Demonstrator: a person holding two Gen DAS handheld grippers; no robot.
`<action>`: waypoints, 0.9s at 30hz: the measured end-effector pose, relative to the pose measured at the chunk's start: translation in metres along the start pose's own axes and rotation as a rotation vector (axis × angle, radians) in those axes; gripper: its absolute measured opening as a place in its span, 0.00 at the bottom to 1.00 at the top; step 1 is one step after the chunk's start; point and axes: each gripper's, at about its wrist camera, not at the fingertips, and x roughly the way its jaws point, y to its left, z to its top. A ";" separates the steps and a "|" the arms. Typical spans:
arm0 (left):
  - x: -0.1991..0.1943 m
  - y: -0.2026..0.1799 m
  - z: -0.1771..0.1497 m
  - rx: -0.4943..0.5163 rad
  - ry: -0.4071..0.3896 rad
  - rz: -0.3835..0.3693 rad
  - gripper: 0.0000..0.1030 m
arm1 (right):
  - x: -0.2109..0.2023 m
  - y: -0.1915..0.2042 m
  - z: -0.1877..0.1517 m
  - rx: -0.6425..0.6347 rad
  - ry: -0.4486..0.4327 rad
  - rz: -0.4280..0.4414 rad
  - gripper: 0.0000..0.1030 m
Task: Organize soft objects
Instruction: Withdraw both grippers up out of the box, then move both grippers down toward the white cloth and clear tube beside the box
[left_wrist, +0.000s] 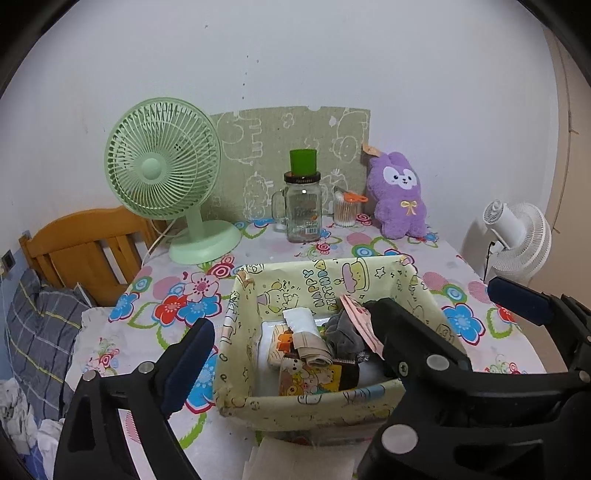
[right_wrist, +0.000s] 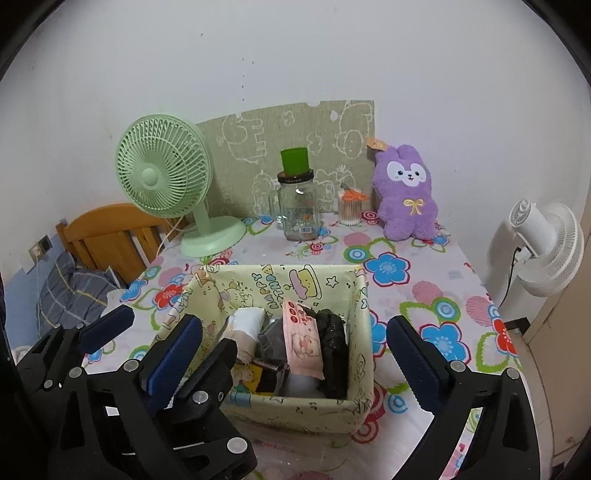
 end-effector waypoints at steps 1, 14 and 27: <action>-0.003 0.000 0.000 0.001 -0.002 -0.002 0.94 | -0.003 0.001 -0.001 0.000 -0.004 -0.004 1.00; -0.038 -0.009 -0.011 0.026 -0.033 -0.023 0.95 | -0.046 0.002 -0.013 0.010 -0.039 -0.037 1.00; -0.071 -0.017 -0.027 0.027 -0.064 -0.024 0.95 | -0.082 0.003 -0.029 0.007 -0.071 -0.032 1.00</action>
